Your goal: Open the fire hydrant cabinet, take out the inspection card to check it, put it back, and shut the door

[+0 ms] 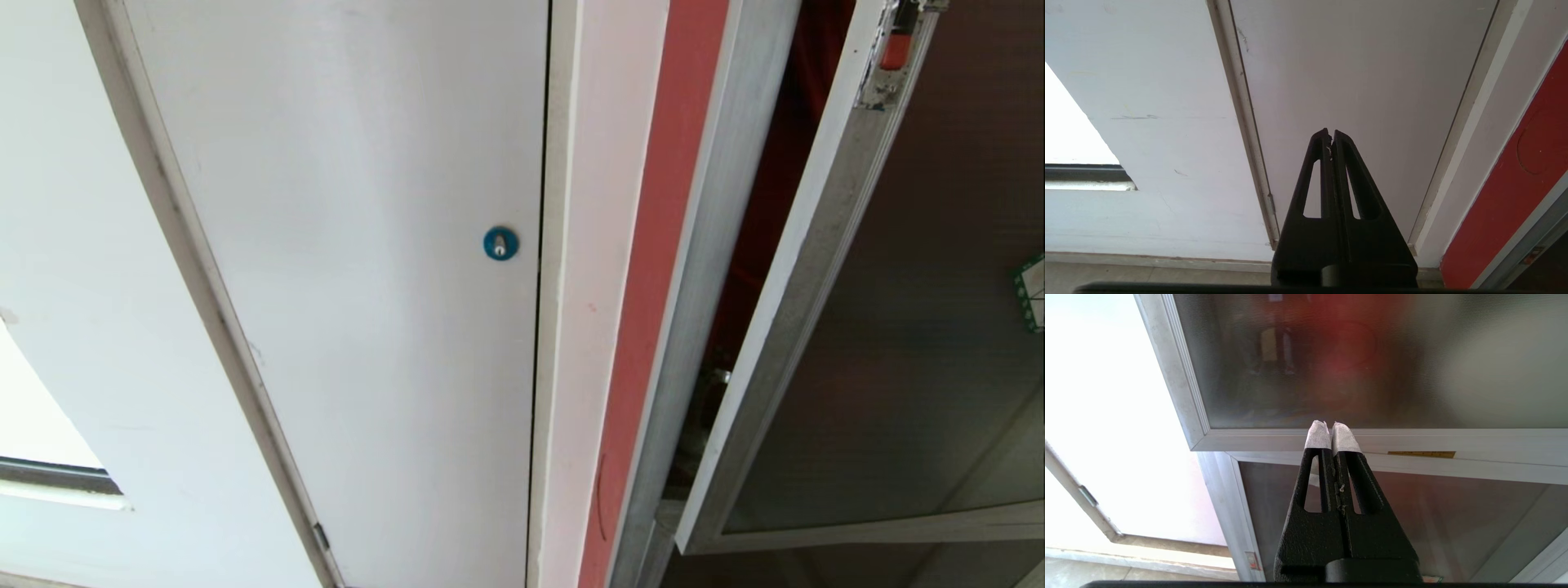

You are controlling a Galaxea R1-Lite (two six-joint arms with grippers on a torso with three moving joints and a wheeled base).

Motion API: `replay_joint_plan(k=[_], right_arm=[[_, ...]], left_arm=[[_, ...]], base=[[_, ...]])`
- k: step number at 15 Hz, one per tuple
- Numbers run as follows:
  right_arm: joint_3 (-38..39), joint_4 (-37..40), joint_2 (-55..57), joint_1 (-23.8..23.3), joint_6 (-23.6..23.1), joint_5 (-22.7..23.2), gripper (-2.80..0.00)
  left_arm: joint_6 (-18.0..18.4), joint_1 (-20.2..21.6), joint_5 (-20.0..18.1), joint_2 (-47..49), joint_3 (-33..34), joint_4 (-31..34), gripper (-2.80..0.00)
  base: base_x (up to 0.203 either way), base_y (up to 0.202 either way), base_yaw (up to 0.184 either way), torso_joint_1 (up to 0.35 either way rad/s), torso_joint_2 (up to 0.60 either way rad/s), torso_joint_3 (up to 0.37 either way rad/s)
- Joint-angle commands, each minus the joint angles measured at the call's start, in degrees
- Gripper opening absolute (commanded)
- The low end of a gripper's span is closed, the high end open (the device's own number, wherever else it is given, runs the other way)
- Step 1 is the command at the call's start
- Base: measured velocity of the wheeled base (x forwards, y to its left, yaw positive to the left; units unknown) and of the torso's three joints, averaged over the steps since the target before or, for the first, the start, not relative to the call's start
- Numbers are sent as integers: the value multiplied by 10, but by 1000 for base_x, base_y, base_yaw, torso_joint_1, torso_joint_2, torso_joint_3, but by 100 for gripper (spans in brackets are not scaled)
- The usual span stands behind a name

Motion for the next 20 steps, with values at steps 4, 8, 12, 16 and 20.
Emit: replay_joint_plan(k=[4, 8, 12, 16, 20], right_arm=[[2, 0, 1, 0, 0, 0, -280], [2, 0, 1, 0, 0, -1, -280], [2, 0, 1, 0, 0, 0, -280], [2, 0, 1, 0, 0, 0, -280], [2, 0, 1, 0, 0, -1, -280]], left_arm=[[0, 0, 0, 0, 7, 0, -280], [0, 0, 0, 0, 7, 0, -280], [-1, 0, 2, 0, 7, 0, -280], [-4, 0, 6, 0, 6, 0, -280], [-4, 0, 6, 0, 6, 0, -280]], base=[[0, 0, 0, 0, 0, 0], [0, 0, 0, 0, 0, 0], [0, 0, 0, 0, 0, 0], [0, 0, 0, 0, 0, 0], [0, 0, 0, 0, 0, 0]])
